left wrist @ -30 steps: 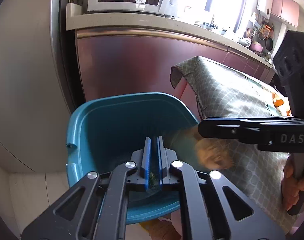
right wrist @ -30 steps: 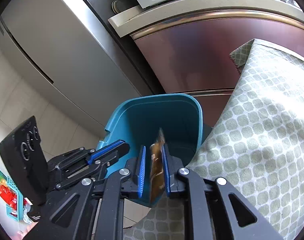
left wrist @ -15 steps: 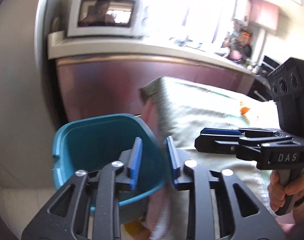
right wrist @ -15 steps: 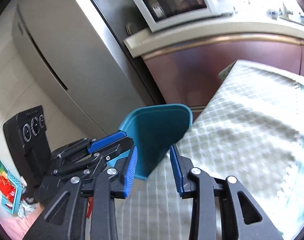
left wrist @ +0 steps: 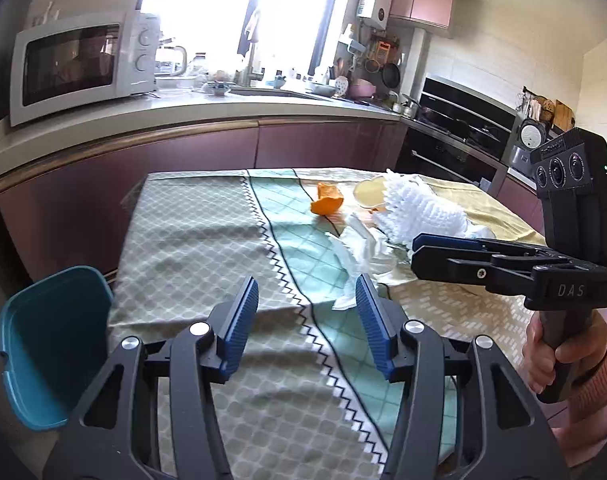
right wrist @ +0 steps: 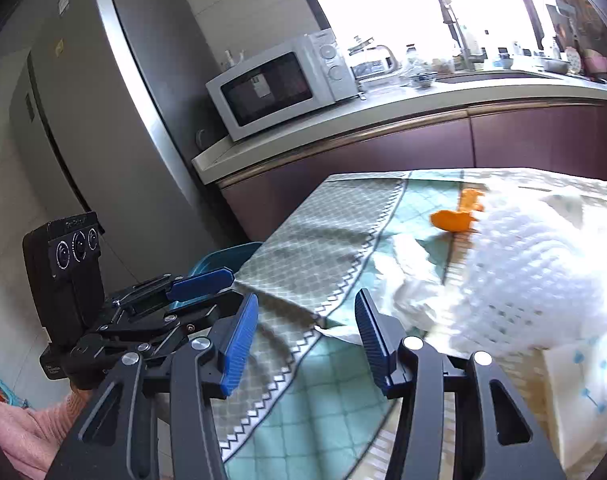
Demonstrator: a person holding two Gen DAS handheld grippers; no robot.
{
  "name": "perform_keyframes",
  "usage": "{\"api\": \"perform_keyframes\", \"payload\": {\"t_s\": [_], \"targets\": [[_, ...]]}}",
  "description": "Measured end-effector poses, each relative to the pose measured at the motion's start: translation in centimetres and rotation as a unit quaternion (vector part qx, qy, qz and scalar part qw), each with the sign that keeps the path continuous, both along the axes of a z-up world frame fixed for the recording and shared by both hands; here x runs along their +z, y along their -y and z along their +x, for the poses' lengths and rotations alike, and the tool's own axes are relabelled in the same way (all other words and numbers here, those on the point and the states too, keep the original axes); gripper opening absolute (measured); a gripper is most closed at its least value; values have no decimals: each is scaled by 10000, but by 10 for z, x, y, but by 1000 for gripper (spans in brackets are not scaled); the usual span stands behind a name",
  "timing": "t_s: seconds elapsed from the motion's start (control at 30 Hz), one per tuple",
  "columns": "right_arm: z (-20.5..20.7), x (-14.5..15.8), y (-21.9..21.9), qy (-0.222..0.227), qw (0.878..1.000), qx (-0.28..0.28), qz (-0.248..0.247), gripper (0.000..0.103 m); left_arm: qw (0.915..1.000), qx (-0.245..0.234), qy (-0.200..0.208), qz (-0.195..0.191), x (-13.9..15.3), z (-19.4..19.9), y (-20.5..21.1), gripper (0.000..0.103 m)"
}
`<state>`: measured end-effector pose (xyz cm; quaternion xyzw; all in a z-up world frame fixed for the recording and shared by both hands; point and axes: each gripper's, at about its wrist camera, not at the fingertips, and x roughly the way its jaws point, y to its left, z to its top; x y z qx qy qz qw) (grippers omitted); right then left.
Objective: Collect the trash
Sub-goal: 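Move the left gripper back to the table and grasp the white tissue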
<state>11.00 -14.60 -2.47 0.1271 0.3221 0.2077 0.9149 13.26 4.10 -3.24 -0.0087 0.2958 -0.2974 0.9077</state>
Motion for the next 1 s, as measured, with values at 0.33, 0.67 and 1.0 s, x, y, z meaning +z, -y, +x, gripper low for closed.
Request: {"api": "perform_keyframes", "payload": {"t_s": [0.33,0.67,1.0], "targets": [[-18,-3,77,102,9955,-944,-71,53,9989,-253,-362,146,-16,15,72,55],[-5,-6,112,92,9905,-1351,-219,57,9970,-64,-773,83,-30,53,91,59],[12,-13,110,-14,9921,-1224,-285,57,9929,-21,-1188,-77,-38,78,96,58]]}}
